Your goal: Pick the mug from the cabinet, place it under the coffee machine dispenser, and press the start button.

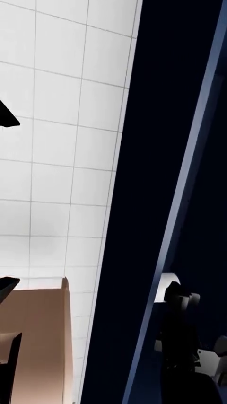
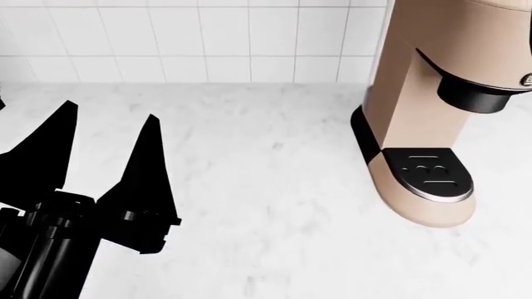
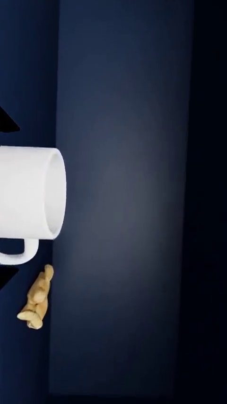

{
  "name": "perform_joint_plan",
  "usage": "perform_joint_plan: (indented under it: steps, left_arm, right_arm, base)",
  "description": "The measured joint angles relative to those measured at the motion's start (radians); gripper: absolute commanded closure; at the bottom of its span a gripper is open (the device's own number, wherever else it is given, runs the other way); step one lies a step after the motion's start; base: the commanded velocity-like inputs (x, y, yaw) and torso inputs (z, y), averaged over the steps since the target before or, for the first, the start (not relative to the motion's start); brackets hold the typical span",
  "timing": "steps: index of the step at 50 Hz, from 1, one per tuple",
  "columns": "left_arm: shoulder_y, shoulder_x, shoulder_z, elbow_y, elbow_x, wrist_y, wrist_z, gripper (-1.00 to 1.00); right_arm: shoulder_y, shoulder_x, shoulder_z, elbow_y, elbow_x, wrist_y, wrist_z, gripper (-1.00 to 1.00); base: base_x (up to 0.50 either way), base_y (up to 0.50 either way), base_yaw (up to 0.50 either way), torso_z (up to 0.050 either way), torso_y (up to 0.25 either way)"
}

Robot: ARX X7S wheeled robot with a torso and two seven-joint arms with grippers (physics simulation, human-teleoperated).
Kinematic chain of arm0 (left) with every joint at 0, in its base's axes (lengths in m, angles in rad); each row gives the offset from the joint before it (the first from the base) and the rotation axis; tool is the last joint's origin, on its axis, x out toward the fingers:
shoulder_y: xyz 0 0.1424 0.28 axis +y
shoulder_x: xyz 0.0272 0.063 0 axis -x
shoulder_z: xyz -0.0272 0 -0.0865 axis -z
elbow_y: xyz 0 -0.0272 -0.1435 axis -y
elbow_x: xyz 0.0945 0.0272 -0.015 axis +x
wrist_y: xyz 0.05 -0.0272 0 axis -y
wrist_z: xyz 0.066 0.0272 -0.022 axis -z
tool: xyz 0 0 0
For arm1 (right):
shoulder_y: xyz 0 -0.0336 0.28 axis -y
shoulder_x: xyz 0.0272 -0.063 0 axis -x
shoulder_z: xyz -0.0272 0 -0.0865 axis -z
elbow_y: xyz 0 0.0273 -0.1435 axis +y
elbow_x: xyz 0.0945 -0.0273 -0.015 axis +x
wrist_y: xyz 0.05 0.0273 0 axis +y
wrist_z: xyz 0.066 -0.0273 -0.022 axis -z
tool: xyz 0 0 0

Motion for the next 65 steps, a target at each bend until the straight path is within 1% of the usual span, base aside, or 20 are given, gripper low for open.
perform_joint_plan:
  steps: [16,22,23,35,40,48,59,65]
  left_arm:
    - [0.000,-0.008,0.012,-0.001,0.000,0.010,-0.007,-1.00]
    - [0.001,-0.011,0.014,-0.001,-0.002,0.013,-0.011,-1.00]
    - [0.001,-0.012,0.015,-0.001,-0.003,0.014,-0.011,-1.00]
    - [-0.001,-0.019,0.022,-0.001,-0.006,0.018,-0.018,-1.00]
    - [-0.002,-0.022,0.026,-0.001,-0.007,0.020,-0.021,-1.00]
    - [-0.002,-0.026,0.031,0.000,-0.007,0.024,-0.026,-1.00]
    - [-0.002,-0.032,0.038,0.001,-0.005,0.030,-0.031,-1.00]
    - [-0.004,-0.035,0.042,-0.001,-0.005,0.033,-0.034,-1.00]
  right_arm:
    - [0.001,0.000,0.004,-0.004,-0.003,0.011,-0.004,-1.00]
    - [0.003,-0.001,0.005,-0.007,-0.004,0.017,-0.005,-1.00]
    - [0.002,-0.001,0.005,-0.007,-0.004,0.016,-0.005,1.00]
    - [0.001,0.003,-0.002,0.000,0.003,-0.018,-0.014,1.00]
    - [0.025,0.015,-0.016,0.000,0.001,-0.048,-0.030,1.00]
    - [0.059,0.032,-0.035,0.000,-0.008,-0.143,-0.051,1.00]
    - [0.081,0.033,-0.009,0.000,-0.049,-0.325,-0.061,1.00]
    - [0.083,0.032,-0.001,0.000,-0.068,-0.382,-0.068,1.00]
  base:
    - [0.21,0.00,0.00,0.000,0.001]
    - [0.01,0.00,0.00,0.000,0.000]
    - [0.00,0.00,0.00,0.000,0.000]
    - [0.00,0.00,0.00,0.000,0.000]
    - [0.00,0.00,0.00,0.000,0.000]
    - [0.00,0.00,0.00,0.000,0.001]
    - [0.00,0.00,0.00,0.000,0.000]
    - [-0.49,0.00,0.00,0.000,0.002]
